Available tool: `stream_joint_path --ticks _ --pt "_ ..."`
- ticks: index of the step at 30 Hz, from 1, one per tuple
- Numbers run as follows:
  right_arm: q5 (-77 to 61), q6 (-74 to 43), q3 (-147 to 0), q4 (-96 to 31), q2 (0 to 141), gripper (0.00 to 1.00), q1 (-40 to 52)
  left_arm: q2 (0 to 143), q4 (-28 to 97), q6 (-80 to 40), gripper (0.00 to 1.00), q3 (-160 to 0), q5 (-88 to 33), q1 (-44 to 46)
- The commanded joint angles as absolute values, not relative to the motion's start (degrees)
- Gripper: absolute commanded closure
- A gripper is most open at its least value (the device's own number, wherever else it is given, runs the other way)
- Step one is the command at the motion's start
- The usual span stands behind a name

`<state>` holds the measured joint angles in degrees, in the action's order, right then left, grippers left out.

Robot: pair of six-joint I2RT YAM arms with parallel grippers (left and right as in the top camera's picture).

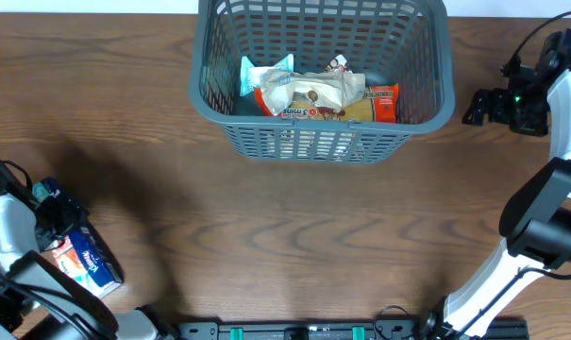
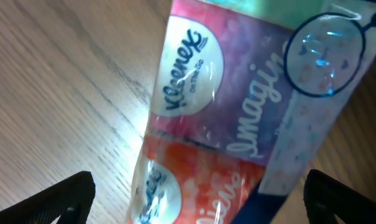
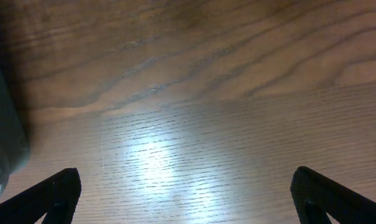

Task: Pack container
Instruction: 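Grasp the stack of Kleenex tissue packs with the left gripper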

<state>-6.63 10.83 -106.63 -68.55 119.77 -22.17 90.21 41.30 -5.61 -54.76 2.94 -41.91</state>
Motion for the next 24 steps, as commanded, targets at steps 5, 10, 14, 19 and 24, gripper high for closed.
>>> stream_joint_path --ticks 5,10,14,19,24 --pt "-6.4 11.4 -106.4 -68.8 119.7 0.01 -22.4 95.0 39.1 -4.3 0.01 -54.5 1.9 -42.2" --pt "-6.4 11.4 -106.4 -69.1 119.7 0.01 -22.4 99.4 37.6 -4.2 0.01 -54.5 1.5 -42.2" --pt "-6.4 11.4 -106.4 -69.1 119.7 0.01 -22.4 102.9 36.9 -3.9 0.0 -54.5 -0.8 -42.2" --pt "-6.4 11.4 -106.4 -69.5 119.7 0.01 -22.4 103.6 37.2 -3.9 0.56 -54.5 -5.0 -42.2" --pt "-6.4 11.4 -106.4 -69.5 119.7 0.01 -22.4 103.3 38.5 -3.9 0.73 -55.0 -18.1 -42.1"
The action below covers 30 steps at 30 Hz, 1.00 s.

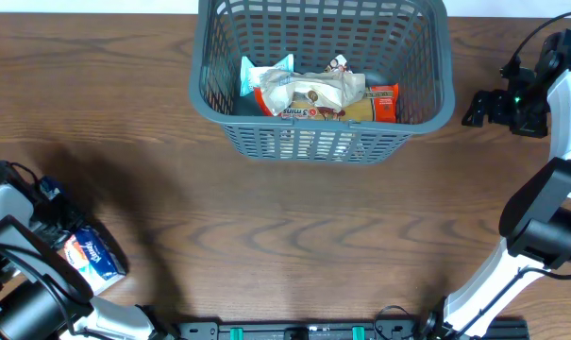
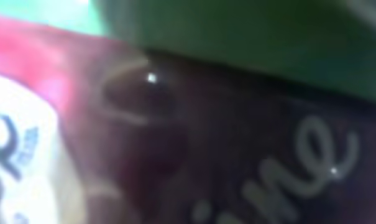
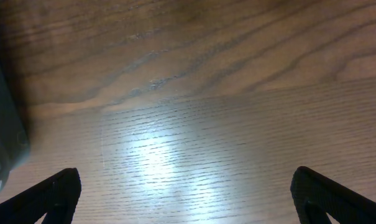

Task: Pack container
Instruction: 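Grasp the stack of Kleenex tissue packs with the left gripper, then lift the tissue packs over the basket and lower them inside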

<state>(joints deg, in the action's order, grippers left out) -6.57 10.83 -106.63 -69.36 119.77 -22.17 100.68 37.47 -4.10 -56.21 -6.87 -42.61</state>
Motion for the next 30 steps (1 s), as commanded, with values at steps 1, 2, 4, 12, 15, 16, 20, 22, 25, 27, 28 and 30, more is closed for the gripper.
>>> stream_joint_path --ticks 1,2,4,12,15,16,20,22,25,27,28,30 --pt "-6.4 11.4 -106.4 -69.5 119.7 0.01 -22.4 102.9 39.0 -3.9 0.77 -55.4 -21.2 -42.0" --pt "-6.4 11.4 -106.4 -69.4 119.7 0.01 -22.4 102.3 39.5 -3.9 0.8 -55.8 -23.7 -42.0" --pt "-6.4 11.4 -106.4 -69.4 119.7 0.01 -22.4 100.2 40.1 -3.9 0.88 -56.9 -27.3 -41.3" --pt "-6.4 11.4 -106.4 -69.4 119.7 0.01 -22.4 85.7 42.2 -3.6 0.94 -69.1 -30.3 -31.5" --pt "-6.4 11.4 -106.4 -69.4 119.7 0.01 -22.4 82.8 43.8 -3.7 0.94 -78.6 -27.4 -25.9" --pt "-6.4 11.4 -106.4 -69.4 119.7 0.01 -22.3 82.6 45.1 -3.6 0.94 -82.5 -25.4 -23.8" --pt "-6.4 11.4 -106.4 -69.4 119.7 0.01 -22.4 83.5 49.3 0.3 0.94 -96.9 -17.2 -14.3" --pt "-6.4 11.4 -106.4 -69.3 119.7 0.01 -22.3 84.4 49.7 3.2 0.94 -102.5 -12.4 -8.9" --pt "-6.5 11.4 -106.4 -69.2 119.7 0.01 -22.3 86.2 48.8 9.3 0.94 -108.0 -6.7 -1.8" --pt "-6.5 11.4 -106.4 -69.2 119.7 0.01 -22.3 87.7 46.9 16.1 0.94 -109.9 -4.2 2.9" --pt "-6.4 11.4 -106.4 -69.2 119.7 0.01 -22.3 88.3 45.7 19.7 0.94 -110.1 -4.2 4.8" --pt "-6.4 11.4 -106.4 -69.2 119.7 0.01 -22.3 89.8 42.6 30.3 0.94 -110.1 -4.2 9.7"
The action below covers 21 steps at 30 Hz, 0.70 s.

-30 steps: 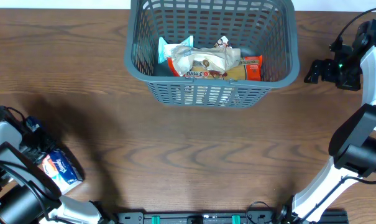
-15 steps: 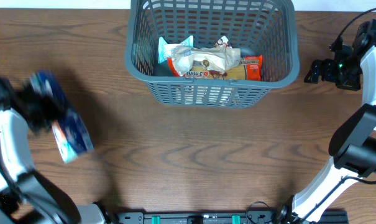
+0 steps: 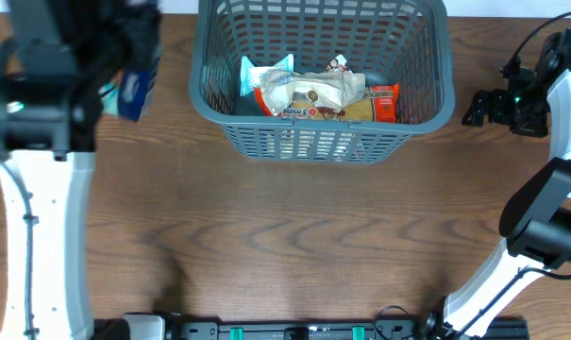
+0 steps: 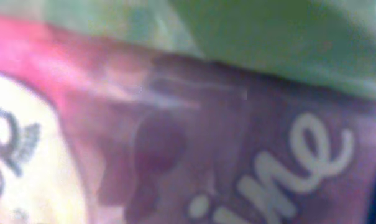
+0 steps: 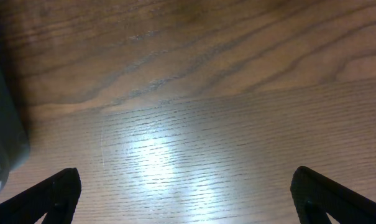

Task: Pack container
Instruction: 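Lift the tissue packs over the basket and lower them inside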

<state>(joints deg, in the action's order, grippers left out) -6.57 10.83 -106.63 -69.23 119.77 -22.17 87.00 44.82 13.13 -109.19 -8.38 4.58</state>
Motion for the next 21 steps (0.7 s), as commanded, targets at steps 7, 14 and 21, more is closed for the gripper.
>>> stream_joint_path --ticks 7,14,21 --pt "-6.4 11.4 -106.4 -69.6 119.7 0.01 -22.3 95.5 31.9 52.1 0.94 -110.1 -4.3 20.2" --pt "-6.4 11.4 -106.4 -70.2 119.7 0.01 -22.3 101.9 21.8 55.1 0.94 -110.1 -5.1 25.3" --pt "-6.4 11.4 -106.4 -70.7 119.7 0.01 -22.3 107.3 24.3 56.5 0.94 -110.1 -6.7 26.9"
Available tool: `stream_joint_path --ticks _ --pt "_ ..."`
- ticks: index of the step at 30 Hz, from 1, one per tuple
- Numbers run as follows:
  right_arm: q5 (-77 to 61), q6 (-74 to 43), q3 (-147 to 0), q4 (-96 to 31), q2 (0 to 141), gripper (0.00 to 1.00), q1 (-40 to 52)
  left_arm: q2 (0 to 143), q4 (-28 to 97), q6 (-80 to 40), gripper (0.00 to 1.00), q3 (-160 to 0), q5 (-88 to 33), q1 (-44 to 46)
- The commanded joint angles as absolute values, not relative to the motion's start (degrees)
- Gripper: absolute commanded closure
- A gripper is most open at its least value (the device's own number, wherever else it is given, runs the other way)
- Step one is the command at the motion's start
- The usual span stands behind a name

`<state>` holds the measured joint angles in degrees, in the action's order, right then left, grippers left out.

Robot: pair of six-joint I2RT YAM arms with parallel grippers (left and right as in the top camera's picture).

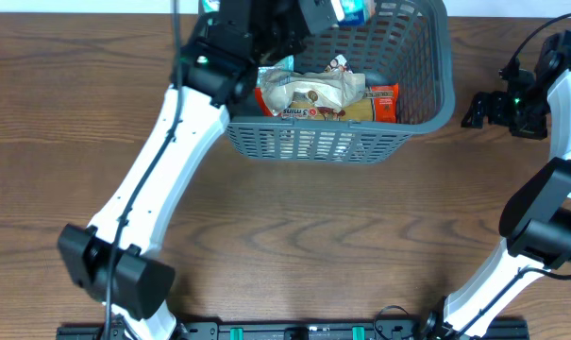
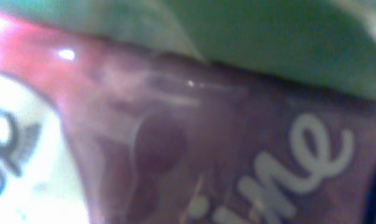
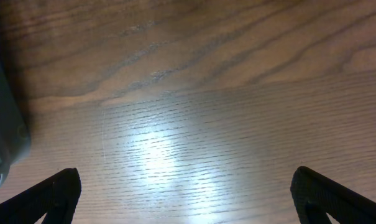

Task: Pack container
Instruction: 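Lift the tissue packs over the basket and lower them inside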

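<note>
My left gripper (image 1: 334,11) reaches over the back of the grey basket (image 1: 427,94), shut on the Kleenex tissue pack (image 1: 353,9), which hangs above the basket's inside. That pack (image 2: 175,124) fills the left wrist view in pink and purple and hides the fingers. In the basket lie a white and orange snack packet (image 1: 313,93), an orange packet (image 1: 384,102) and a light blue packet (image 1: 257,71). My right gripper (image 1: 476,106) stands open, off the basket's right side, with only bare wood between its fingertips (image 3: 57,190).
The brown wooden table (image 1: 294,236) stretches in front of the basket. My left arm (image 1: 172,151) runs diagonally from the front left up to the basket. A dark rail (image 1: 294,331) lies along the table's front edge.
My left gripper, still holding the tissue pack, was beside the basket's left wall. It is now over the back middle of the basket. The right arm has not moved.
My left gripper was open just above the tissue pack at the table's front left. Then it was down on the pack. Later it held the pack high beside the basket's left wall, and now holds it over the basket.
</note>
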<state>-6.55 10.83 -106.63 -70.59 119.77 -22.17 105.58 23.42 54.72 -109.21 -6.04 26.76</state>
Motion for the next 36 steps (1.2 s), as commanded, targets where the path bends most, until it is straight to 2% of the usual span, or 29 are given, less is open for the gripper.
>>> stream_joint_path --ticks 1,10,18,25,26,27,28,29,36 --pt "-6.4 11.4 -106.4 -70.8 119.7 0.01 -22.3 108.2 25.2 56.5 0.94 -110.1 -6.7 26.9" --pt "-6.4 11.4 -106.4 -70.7 119.7 0.01 -22.3 117.0 34.4 55.7 0.94 -110.1 -6.6 26.4" --pt "-6.5 11.4 -106.4 -70.6 119.7 0.01 -22.3 118.8 41.7 43.3 0.94 -110.1 -6.9 24.5" --pt "-6.5 11.4 -106.4 -70.5 119.7 0.01 -22.3 118.8 46.9 42.5 0.94 -110.1 -7.0 24.3" --pt "-6.5 11.4 -106.4 -70.5 119.7 0.01 -22.3 118.8 46.9 42.5 0.85 -110.1 -7.0 24.3" --pt "-6.5 11.4 -106.4 -70.5 119.7 0.01 -22.3 118.8 46.9 42.5 0.52 -110.1 -7.0 24.3" --pt "-6.5 11.4 -106.4 -70.5 119.7 0.01 -22.4 118.8 46.9 42.5 0.1 -110.1 -7.0 24.3" --pt "-6.5 11.4 -106.4 -70.5 119.7 0.01 -22.3 118.8 46.9 42.5 0.02 -110.1 -7.0 24.3" --pt "-6.5 11.4 -106.4 -70.7 119.7 0.01 -22.3 118.8 46.4 42.6 0.01 -110.1 -6.6 24.3"
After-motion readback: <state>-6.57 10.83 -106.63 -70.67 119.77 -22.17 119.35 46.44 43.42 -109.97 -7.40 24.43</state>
